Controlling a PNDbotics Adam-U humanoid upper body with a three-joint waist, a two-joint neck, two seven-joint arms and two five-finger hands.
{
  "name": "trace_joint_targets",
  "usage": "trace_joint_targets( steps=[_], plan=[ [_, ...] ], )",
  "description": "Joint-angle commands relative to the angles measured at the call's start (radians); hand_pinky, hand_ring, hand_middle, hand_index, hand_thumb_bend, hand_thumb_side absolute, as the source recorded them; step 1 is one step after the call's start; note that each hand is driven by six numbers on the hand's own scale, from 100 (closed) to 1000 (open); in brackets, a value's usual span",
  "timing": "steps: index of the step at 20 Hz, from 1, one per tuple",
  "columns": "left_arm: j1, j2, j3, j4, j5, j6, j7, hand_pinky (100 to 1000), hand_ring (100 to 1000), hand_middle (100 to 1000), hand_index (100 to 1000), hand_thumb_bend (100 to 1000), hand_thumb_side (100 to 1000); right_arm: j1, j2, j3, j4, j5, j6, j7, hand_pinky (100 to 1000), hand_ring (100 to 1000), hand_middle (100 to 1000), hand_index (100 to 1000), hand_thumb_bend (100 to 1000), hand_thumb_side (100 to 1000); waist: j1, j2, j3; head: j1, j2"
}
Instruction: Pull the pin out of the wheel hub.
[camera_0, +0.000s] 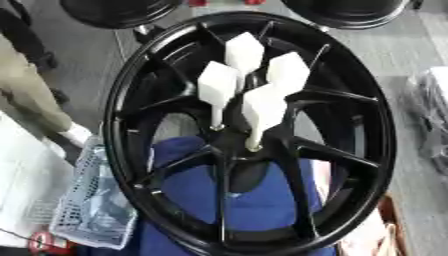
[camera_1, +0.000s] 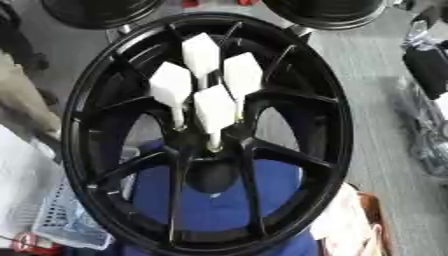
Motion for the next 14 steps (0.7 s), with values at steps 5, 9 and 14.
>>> trace_joint_targets(
  steps=[5,9,14],
  plan=[
    [0.004,0.042,0.001,-0.015,-0.003,0.002,-0.004,707,559,542,675,100,665,-0.122,-0.293,-0.068,-0.007,-0.006,0.261,0.236,646,746,797,683,108,289,-0.006,-0.040,-0.009,0.006,0.020],
    [0.005,0.051,-0.002,-0.015,-0.004,0.004,-0.007,707,559,542,676,100,664,-0.200,-0.385,-0.076,-0.007,0.034,0.277,0.489,713,773,804,730,128,282,-0.010,-0.046,-0.010,0.008,0.029],
    [0.003,0.062,-0.009,-0.015,-0.004,0.006,-0.015,707,558,542,675,100,664,-0.290,-0.454,-0.035,-0.007,0.103,0.237,0.801,807,807,810,784,166,279,-0.020,-0.054,-0.009,0.008,0.036]
  ],
)
